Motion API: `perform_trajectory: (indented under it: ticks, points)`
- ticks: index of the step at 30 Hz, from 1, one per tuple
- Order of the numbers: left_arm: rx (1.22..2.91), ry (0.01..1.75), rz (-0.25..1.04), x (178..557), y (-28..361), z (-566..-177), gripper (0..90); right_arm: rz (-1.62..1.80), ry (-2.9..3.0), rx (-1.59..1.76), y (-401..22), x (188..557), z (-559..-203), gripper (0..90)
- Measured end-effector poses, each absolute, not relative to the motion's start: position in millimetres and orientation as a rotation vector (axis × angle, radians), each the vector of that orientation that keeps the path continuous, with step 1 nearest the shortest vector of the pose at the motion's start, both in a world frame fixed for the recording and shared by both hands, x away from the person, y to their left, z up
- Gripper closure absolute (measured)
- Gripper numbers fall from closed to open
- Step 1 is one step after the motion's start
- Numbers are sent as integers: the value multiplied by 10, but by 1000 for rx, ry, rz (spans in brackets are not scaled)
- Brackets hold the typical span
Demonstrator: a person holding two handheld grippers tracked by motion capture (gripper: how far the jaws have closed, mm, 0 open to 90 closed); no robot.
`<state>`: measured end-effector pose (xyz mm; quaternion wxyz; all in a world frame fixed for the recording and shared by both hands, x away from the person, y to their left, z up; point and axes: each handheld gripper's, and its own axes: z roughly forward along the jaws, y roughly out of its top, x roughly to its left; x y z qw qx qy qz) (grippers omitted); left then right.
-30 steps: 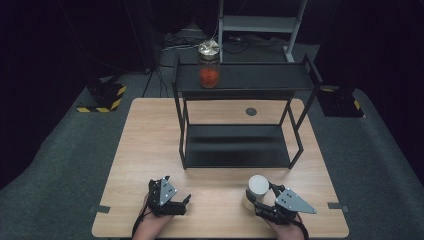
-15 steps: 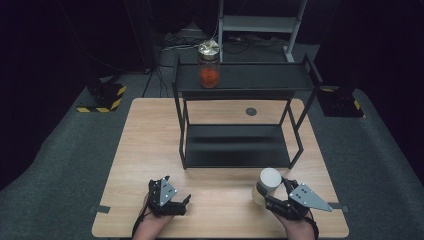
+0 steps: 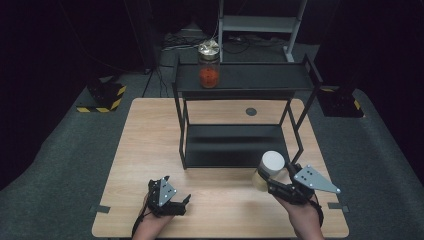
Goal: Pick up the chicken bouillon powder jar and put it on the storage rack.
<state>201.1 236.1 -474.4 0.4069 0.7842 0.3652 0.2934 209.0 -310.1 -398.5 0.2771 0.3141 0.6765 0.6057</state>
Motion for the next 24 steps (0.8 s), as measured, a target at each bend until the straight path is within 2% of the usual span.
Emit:
perform_trajectory:
  ticks: [9,24]
  points:
    - [1947,944,704,2034,2423,-4750,9,1633,1785,819,-3032,2264,-3627,337]
    - [1970,914,724,2019,2392,-4749,9,1631,1729,816,-2932,2537,-3213,335]
